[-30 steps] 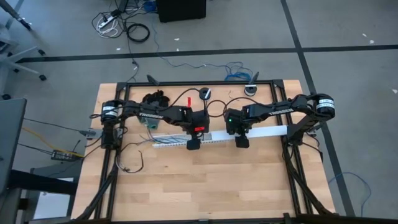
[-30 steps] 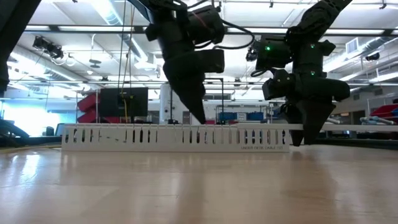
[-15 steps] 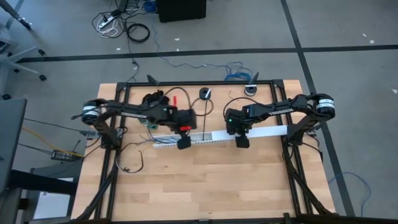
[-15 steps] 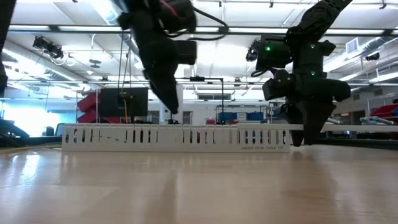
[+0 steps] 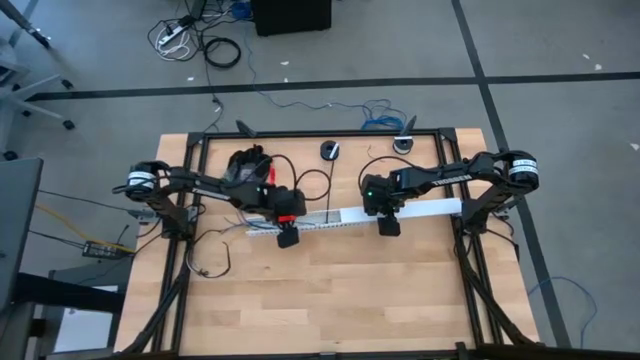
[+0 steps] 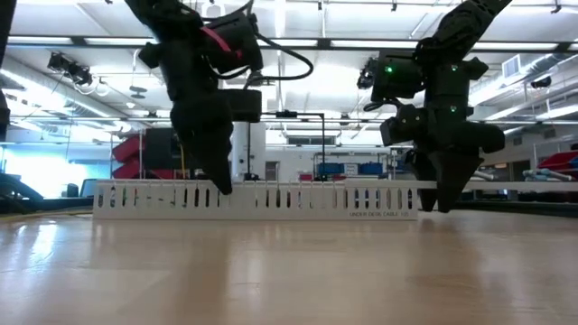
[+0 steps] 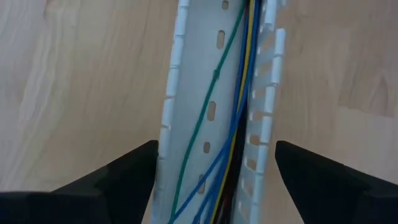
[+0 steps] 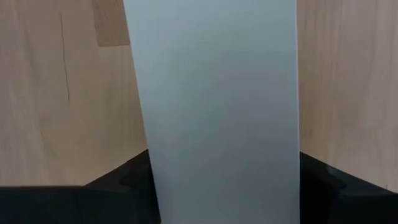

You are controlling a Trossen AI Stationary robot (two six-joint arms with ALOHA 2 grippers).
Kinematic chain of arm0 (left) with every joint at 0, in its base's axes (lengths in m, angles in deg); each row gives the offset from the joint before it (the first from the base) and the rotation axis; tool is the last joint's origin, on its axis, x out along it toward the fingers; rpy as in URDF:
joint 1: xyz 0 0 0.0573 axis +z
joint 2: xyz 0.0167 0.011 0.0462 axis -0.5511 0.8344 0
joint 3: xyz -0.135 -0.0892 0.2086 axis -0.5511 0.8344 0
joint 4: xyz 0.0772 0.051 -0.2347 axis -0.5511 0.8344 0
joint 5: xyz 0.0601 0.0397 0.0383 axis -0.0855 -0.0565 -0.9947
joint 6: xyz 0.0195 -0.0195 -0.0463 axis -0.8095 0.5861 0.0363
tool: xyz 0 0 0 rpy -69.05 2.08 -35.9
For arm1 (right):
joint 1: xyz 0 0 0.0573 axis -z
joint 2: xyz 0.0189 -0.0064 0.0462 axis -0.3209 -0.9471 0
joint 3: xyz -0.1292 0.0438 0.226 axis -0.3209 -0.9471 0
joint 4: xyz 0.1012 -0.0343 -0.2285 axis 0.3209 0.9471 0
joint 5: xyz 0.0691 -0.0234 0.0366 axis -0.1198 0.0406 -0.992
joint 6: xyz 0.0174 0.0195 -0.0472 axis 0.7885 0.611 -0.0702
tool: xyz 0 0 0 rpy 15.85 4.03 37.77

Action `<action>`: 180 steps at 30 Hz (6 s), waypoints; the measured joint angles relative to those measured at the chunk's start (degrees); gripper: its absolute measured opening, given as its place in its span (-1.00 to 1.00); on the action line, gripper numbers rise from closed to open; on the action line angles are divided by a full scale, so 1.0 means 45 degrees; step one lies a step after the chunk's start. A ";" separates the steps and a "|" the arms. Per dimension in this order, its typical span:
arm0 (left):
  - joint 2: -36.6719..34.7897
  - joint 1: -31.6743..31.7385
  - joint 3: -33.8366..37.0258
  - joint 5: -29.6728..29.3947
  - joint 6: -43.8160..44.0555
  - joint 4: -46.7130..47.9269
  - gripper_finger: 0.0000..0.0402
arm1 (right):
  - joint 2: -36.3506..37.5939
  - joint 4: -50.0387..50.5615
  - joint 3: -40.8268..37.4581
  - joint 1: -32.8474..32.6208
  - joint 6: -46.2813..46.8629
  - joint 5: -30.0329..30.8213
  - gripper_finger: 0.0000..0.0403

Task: Ziptie cables
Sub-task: Close the white cable duct

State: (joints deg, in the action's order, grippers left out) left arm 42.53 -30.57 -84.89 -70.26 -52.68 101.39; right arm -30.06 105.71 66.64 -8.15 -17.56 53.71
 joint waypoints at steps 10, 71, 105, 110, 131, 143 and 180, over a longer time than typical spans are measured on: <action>0.0610 0.0024 -0.0020 -0.1079 -0.1460 0.0065 0.58 | 0.0000 -0.0345 -0.0005 -0.0015 0.0472 -0.0049 0.22; 0.0651 0.0024 -0.0001 -0.0381 -0.2033 -0.1611 0.22 | -0.0005 0.0330 0.0000 -0.0015 0.0294 -0.0587 0.20; 0.3165 0.0024 -0.0621 0.0520 -0.1949 -0.5759 0.55 | -0.0005 0.0035 0.0015 -0.0024 0.0282 -0.0658 0.19; 0.3389 0.0024 -0.0869 0.0512 -0.1990 -0.5807 0.55 | -0.0005 0.0049 0.0015 -0.0024 0.0281 -0.0631 0.19; 0.3424 0.0024 -0.0870 0.0620 -0.2029 -0.6568 0.29 | -0.0005 -0.0131 0.0010 -0.0063 0.0544 -0.0761 0.32; 0.3408 0.0152 -0.0878 0.0634 -0.2029 -0.6090 0.29 | -0.0005 0.0020 0.0010 -0.0539 0.0498 0.0246 0.58; 0.3376 0.0437 -0.0895 0.1256 -0.2631 -0.4668 0.29 | -0.0005 0.4260 0.0000 -0.0563 0.0811 0.1679 0.61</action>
State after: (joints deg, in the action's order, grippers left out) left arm 57.72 -28.60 -88.92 -64.60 -64.52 80.39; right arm -30.08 124.88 66.64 -10.69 -13.91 61.26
